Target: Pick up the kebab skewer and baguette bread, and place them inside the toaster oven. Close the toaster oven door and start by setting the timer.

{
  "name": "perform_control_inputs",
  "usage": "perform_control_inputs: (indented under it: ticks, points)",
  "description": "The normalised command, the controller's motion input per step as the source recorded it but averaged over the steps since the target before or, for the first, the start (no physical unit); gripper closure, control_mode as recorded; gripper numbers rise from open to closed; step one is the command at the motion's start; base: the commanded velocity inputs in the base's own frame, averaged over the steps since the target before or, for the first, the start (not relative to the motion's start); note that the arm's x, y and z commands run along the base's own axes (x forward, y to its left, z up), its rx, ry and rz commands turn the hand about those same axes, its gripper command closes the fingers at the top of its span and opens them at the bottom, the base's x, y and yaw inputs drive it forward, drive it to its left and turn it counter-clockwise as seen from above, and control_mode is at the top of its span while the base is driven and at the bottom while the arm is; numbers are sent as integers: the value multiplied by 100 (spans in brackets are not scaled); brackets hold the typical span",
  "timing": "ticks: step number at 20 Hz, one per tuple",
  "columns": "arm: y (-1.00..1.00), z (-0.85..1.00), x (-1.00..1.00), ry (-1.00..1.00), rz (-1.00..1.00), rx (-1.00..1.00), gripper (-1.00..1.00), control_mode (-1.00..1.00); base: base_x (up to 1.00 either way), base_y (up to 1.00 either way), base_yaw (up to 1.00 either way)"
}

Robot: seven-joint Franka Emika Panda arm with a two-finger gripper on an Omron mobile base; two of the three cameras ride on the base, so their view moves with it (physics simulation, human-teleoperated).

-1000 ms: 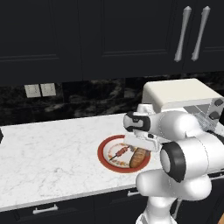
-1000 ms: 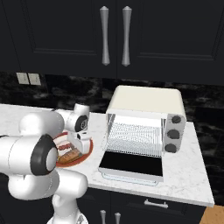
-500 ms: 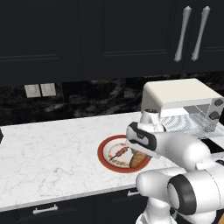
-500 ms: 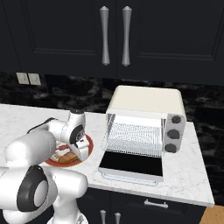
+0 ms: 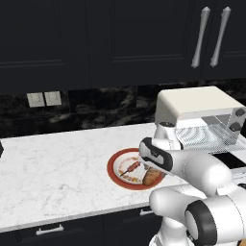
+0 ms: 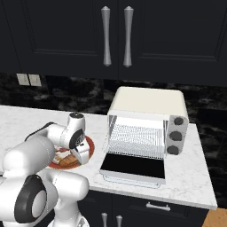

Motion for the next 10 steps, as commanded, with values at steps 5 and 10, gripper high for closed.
perform_control_inputs:
  ticks: [5,10]
  points:
    - [0,0,0,0,0,0,100,-100,0,0,0]
    - [0,3,-9,-1,0,0,100,-100,0,0,0]
